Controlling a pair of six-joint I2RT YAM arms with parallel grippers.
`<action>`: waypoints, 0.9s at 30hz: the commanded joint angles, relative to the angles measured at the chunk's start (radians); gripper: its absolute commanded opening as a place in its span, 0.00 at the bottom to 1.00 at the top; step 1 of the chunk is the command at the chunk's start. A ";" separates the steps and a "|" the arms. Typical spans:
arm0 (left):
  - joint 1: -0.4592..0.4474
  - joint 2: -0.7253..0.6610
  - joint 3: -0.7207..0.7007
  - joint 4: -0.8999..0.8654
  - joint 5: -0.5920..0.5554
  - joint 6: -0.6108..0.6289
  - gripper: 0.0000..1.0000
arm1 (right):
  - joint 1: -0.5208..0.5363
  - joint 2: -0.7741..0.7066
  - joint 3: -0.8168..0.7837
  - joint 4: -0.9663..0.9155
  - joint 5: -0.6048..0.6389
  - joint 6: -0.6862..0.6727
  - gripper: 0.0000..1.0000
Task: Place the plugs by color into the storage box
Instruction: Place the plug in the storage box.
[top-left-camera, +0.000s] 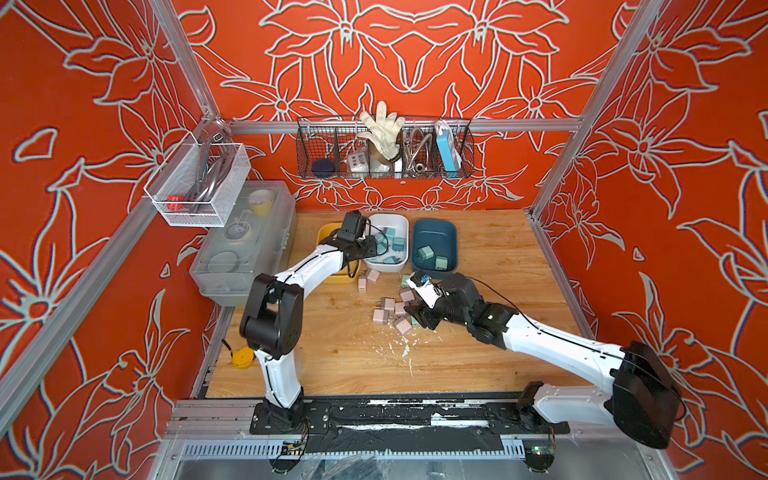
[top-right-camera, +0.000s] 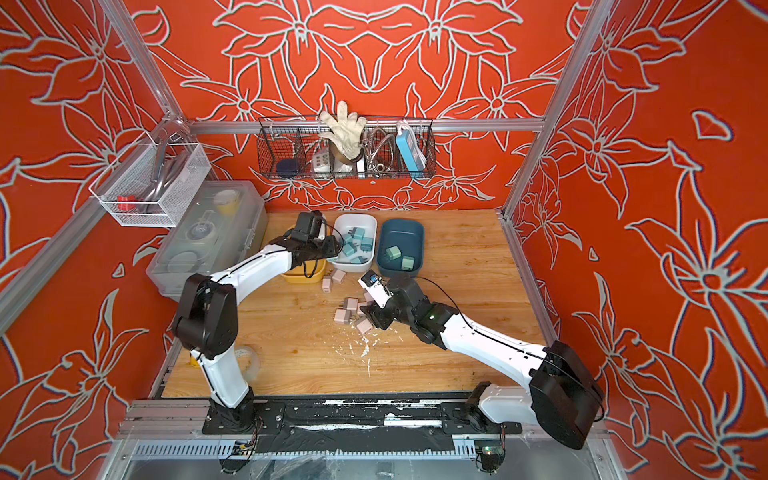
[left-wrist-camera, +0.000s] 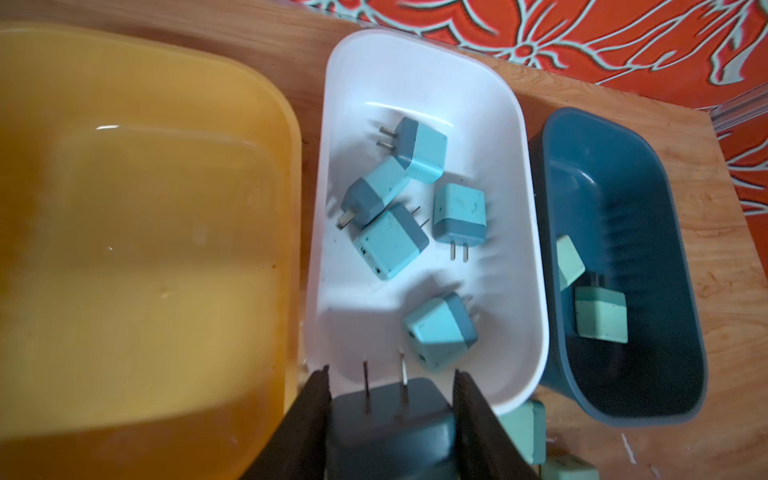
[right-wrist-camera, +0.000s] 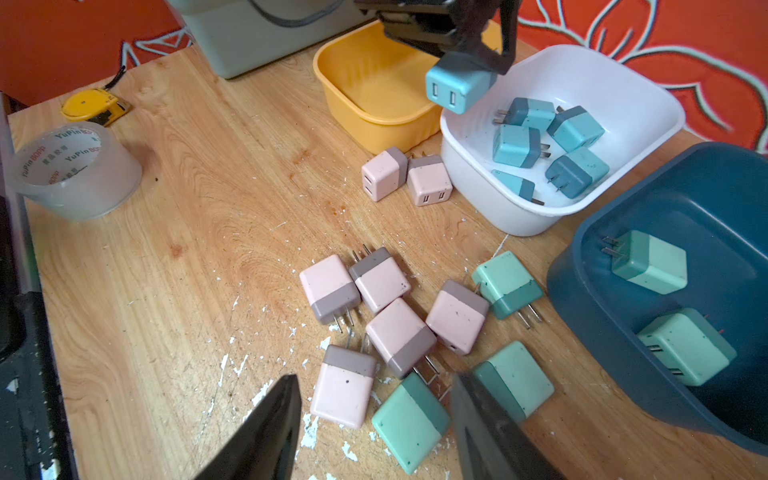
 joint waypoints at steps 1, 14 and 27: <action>0.003 0.112 0.148 -0.075 0.002 0.025 0.07 | 0.004 0.010 -0.004 -0.005 0.045 -0.006 0.63; 0.003 0.312 0.429 -0.159 0.021 0.031 0.55 | 0.003 0.069 0.024 -0.028 0.058 -0.018 0.63; 0.002 0.327 0.395 -0.181 0.115 0.035 0.49 | 0.004 0.092 0.036 -0.032 0.046 -0.013 0.63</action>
